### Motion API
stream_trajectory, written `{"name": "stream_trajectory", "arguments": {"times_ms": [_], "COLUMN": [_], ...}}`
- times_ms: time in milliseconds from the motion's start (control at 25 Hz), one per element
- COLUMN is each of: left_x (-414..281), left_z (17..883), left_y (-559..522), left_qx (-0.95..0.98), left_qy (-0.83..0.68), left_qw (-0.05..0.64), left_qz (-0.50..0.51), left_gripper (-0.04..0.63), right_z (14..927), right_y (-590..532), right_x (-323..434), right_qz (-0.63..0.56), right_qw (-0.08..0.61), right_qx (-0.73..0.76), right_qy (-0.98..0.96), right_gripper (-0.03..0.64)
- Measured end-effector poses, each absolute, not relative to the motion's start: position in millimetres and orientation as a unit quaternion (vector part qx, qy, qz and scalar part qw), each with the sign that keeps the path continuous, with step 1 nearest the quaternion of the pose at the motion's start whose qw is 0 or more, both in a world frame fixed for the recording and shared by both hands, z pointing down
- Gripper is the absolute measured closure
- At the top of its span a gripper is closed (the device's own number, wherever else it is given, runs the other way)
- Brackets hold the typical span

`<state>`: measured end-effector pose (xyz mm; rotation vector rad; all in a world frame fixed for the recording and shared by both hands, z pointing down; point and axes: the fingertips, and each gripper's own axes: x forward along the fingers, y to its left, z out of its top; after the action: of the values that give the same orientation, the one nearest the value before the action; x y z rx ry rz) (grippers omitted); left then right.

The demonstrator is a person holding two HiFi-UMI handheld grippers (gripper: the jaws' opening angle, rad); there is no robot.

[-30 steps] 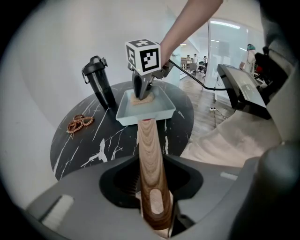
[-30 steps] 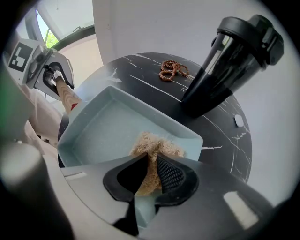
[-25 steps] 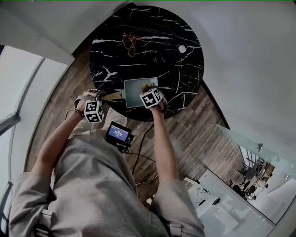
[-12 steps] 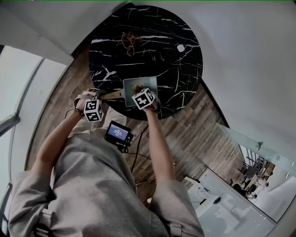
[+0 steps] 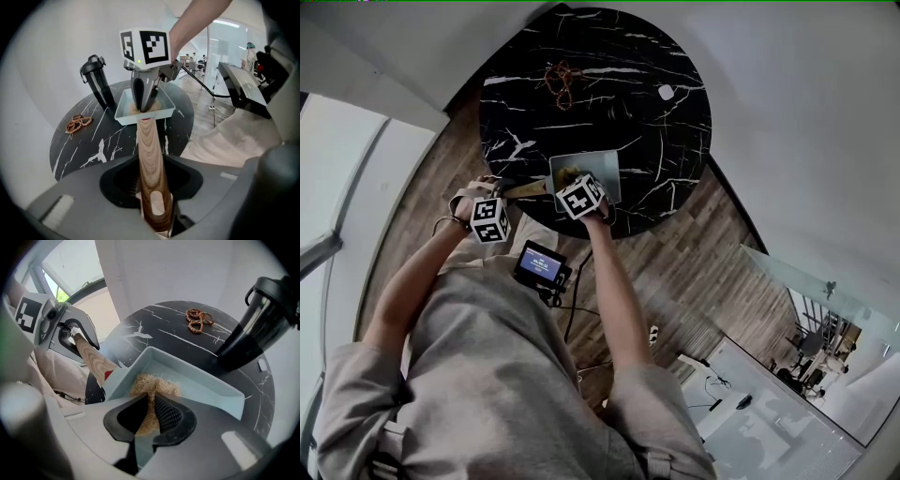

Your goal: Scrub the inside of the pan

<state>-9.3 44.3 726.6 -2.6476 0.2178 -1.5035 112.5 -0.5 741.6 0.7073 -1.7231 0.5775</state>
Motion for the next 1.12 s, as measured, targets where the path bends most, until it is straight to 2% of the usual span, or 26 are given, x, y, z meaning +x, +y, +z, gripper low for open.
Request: {"name": "stream_trajectory", "arguments": {"times_ms": [640,920,1120], "left_x": [-9.6,-6.9,-7.4], "left_z": [727.9,728.9,727.6], "left_y": [44.1,45.7,45.4], "left_qx": [-0.862,-0.861,-0.862], "left_qy": [0.066,0.067,0.064], "left_qw": [0.040,0.032,0.028], "left_qz": [-0.501,-0.503,-0.502], "left_gripper": [0.471,0.472,0.472], "right_z": [739.2,736.5,730.2], "right_y": [-0.8,0.2,11.5], "right_x": [106.5,114.1,119.1], "right_qz": [0.272,0.335,0.342], "right_qw": [0.526,0.463,0.446], "right_qx": [0.344,0.375,0.383], "right_qy": [-0.729,-0.730,-0.733], "right_gripper": [0.581,0.597,0.597]}}
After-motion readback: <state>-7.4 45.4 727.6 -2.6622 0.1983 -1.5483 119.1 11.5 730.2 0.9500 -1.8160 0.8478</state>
